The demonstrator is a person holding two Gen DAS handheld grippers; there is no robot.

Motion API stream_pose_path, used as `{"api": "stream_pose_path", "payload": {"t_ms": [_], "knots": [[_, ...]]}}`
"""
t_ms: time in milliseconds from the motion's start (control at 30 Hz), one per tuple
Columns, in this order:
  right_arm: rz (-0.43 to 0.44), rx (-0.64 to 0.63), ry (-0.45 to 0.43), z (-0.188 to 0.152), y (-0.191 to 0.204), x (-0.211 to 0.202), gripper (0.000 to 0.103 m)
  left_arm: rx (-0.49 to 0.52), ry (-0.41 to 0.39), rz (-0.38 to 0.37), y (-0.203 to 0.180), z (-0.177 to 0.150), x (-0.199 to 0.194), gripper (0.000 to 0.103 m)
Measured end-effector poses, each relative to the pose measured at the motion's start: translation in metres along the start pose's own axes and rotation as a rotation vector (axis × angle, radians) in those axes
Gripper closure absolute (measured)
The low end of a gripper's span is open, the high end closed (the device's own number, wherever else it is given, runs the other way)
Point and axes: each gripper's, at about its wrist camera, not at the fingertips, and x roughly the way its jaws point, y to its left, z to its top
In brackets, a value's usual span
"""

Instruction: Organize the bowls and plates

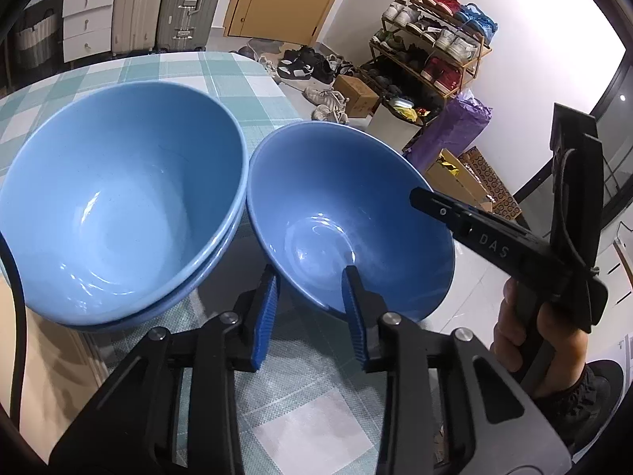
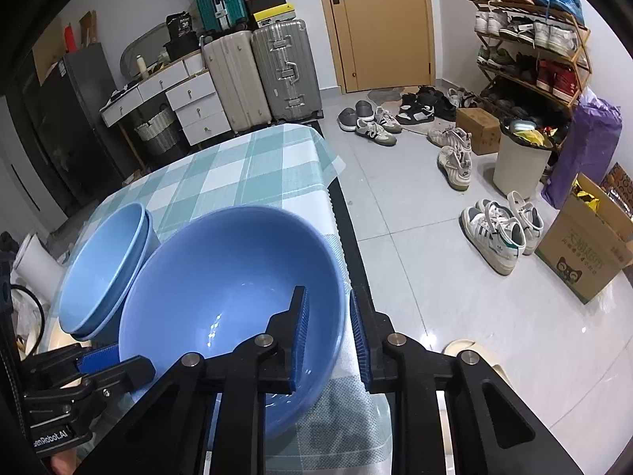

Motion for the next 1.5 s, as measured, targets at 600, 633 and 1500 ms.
{"api": "stream_pose_path", "payload": {"t_ms": [600,633,1500], "knots": [[-0.033,-0.011,-0.029,-0.006,0.005,-0.011,0.085,0.044,-0.018,0.025,-0.008,0.000,-0.013,0.076],[-0.034,-0.013,-0.032,-0.007,0.006,-0.014,0.085,0.046,-0.020,0.025,-0.008,-0.001,-0.015,0.076],[-0.055,-0.055,-0.157,-0.004,0.045,-0.097,0.084,0.096,-0.138,0.000,-0.022,-0.006,-0.109,0.076]]}}
